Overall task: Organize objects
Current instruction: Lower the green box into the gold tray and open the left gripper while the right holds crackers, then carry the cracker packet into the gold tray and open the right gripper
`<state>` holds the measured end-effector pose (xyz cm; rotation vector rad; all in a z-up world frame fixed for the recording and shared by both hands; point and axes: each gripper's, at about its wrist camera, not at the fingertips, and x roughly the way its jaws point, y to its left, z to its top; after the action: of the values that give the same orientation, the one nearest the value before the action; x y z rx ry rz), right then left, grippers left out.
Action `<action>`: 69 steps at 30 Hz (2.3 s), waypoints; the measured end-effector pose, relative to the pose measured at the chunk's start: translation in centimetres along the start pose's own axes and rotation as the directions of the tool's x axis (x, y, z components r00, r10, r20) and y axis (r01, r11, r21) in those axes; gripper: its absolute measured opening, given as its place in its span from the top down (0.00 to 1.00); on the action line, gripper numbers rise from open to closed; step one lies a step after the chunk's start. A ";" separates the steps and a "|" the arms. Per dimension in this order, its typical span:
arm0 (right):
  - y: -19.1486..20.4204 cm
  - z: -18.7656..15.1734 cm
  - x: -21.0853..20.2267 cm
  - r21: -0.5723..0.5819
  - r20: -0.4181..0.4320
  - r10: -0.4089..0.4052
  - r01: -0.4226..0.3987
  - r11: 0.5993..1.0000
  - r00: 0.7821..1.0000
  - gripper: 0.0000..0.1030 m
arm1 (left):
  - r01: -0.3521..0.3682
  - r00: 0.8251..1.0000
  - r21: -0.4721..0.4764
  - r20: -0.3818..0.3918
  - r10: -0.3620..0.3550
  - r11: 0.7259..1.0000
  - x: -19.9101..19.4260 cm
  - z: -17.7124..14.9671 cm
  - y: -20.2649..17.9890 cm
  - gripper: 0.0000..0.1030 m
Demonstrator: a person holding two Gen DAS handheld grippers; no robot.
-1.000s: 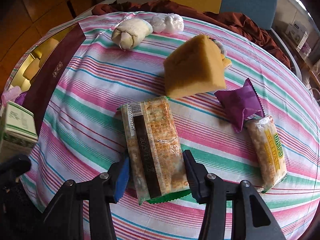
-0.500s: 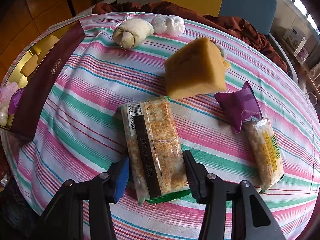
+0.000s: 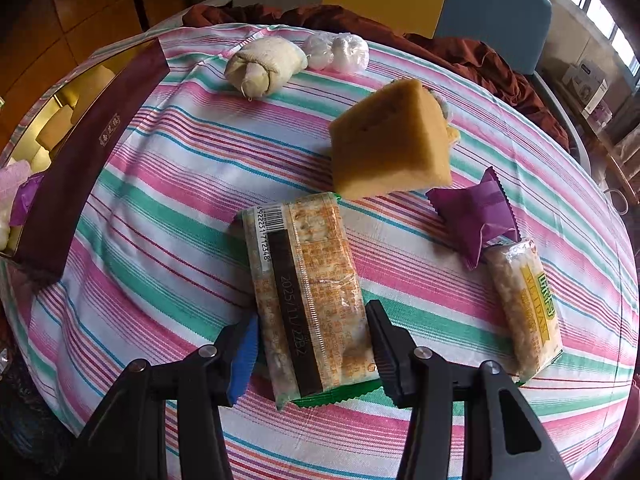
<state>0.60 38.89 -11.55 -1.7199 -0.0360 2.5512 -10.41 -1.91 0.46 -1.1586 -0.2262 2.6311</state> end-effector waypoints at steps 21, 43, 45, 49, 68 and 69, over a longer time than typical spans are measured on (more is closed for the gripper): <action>0.1 -0.9 -1.0 0.035 0.004 -0.021 0.021 0.999 1.000 0.50 | -0.005 0.986 -0.006 -0.168 0.004 1.000 6.2 -3.6 0.0 0.68; 0.6 -0.8 -1.1 0.083 0.010 -0.073 0.072 0.994 0.997 0.50 | -0.089 0.995 0.106 -0.023 0.092 0.990 1.9 -6.2 -1.8 0.56; 0.8 -0.8 -1.3 0.093 0.014 -0.089 0.088 0.992 0.996 0.51 | -0.088 0.996 0.111 0.004 0.088 0.990 0.9 -6.1 -1.9 0.50; 1.3 -0.5 -2.4 0.146 0.043 -0.042 0.036 0.989 0.998 0.51 | -0.090 0.995 0.131 0.060 0.083 0.987 -1.3 -6.1 -2.3 0.46; 24.3 12.2 -5.2 -0.304 0.063 0.265 -0.235 0.923 0.962 0.50 | -0.121 0.988 -0.003 0.099 0.121 0.993 -5.1 -6.5 2.8 0.38; 25.1 12.6 -4.3 -0.304 0.034 0.275 -0.252 0.919 0.961 0.50 | -0.123 0.988 -0.010 0.096 0.124 0.992 -5.1 -6.6 3.1 0.38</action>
<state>-10.47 13.76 -4.28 -1.8362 -0.2173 2.9378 -2.67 -6.11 -1.12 -1.0806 -0.1830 2.7992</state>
